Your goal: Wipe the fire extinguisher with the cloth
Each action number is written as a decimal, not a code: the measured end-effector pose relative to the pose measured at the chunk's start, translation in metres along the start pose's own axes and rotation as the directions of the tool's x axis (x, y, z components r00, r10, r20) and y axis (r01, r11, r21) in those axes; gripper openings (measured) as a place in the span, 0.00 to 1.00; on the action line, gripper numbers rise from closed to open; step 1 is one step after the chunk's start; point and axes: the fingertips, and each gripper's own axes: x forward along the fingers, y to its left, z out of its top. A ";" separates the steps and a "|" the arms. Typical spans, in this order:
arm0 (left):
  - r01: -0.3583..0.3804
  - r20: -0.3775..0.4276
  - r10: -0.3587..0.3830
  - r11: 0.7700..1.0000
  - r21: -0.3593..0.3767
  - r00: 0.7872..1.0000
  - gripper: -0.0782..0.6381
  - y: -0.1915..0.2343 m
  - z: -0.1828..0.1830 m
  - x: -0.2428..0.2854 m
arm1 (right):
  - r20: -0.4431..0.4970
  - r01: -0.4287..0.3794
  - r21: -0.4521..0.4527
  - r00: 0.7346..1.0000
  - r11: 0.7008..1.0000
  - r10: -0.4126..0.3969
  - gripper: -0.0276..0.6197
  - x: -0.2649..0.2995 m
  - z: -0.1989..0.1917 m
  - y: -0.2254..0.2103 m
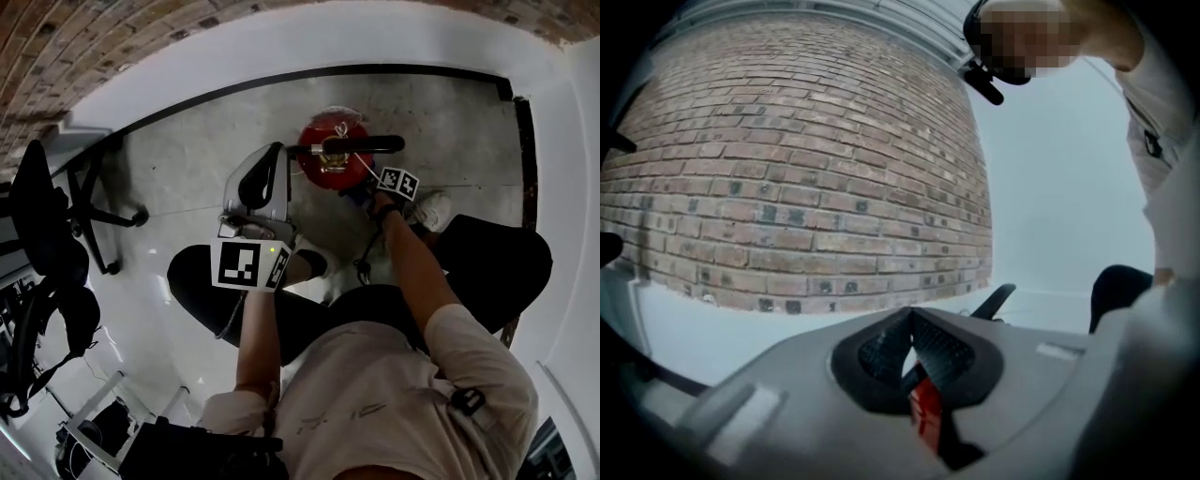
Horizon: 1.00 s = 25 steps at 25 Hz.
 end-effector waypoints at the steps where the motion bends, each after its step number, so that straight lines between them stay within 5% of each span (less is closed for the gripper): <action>1: 0.000 -0.001 0.000 1.000 0.001 1.000 0.11 0.000 -0.001 0.000 | -0.042 0.009 -0.043 0.999 0.999 -0.011 0.13 0.004 -0.002 -0.005; 5: 0.011 0.015 -0.011 1.000 0.013 1.000 0.11 0.003 0.009 0.004 | -0.145 -0.033 -0.108 0.989 0.994 0.017 0.13 -0.007 0.017 0.012; 7: 0.018 0.034 -0.019 1.000 0.021 0.999 0.11 0.004 0.018 0.010 | -0.049 -0.202 -0.088 0.979 0.975 0.199 0.13 -0.037 0.070 0.064; 8: 0.019 0.044 -0.020 1.000 0.021 0.999 0.11 0.006 0.022 0.012 | -0.004 -0.324 -0.075 0.946 0.943 0.325 0.13 -0.057 0.097 0.099; 10: 0.016 0.058 -0.017 1.000 0.017 0.998 0.11 0.009 0.029 0.015 | 0.021 -0.582 -0.021 0.813 0.813 0.582 0.13 -0.108 0.138 0.178; 12: 0.013 0.070 -0.014 1.000 0.012 0.997 0.11 0.010 0.035 0.017 | -0.049 -0.811 0.007 0.584 0.585 0.810 0.13 -0.167 0.156 0.251; 14: 0.008 0.088 -0.008 1.000 0.010 0.996 0.11 0.012 0.042 0.019 | -0.196 -0.931 0.007 0.358 0.366 0.913 0.13 -0.217 0.152 0.306; 15: 0.002 0.097 -0.003 1.000 0.008 0.995 0.11 0.014 0.045 0.020 | -0.283 -0.953 -0.002 0.290 0.302 0.914 0.13 -0.232 0.144 0.323; 16: -0.002 0.104 0.001 1.000 0.006 0.995 0.11 0.015 0.048 0.021 | -0.372 -0.964 -0.014 0.253 0.267 0.893 0.13 -0.240 0.134 0.335; 18: -0.006 0.110 0.006 1.000 0.003 0.994 0.11 0.016 0.050 0.023 | -0.515 -0.967 -0.021 0.228 0.254 0.826 0.13 -0.240 0.110 0.349; 21: -0.003 0.100 0.003 1.000 -0.002 0.995 0.11 0.014 0.047 0.026 | -0.559 -0.964 -0.017 0.229 0.265 0.797 0.13 -0.231 0.098 0.358; 23: 0.004 0.094 -0.004 1.000 -0.004 0.996 0.11 0.011 0.044 0.027 | -0.529 -0.953 -0.059 0.281 0.296 0.800 0.13 -0.216 0.104 0.348; 25: 0.008 0.087 -0.008 1.000 -0.004 0.996 0.11 0.009 0.042 0.028 | -0.499 -0.919 -0.062 0.367 0.389 0.785 0.13 -0.188 0.104 0.325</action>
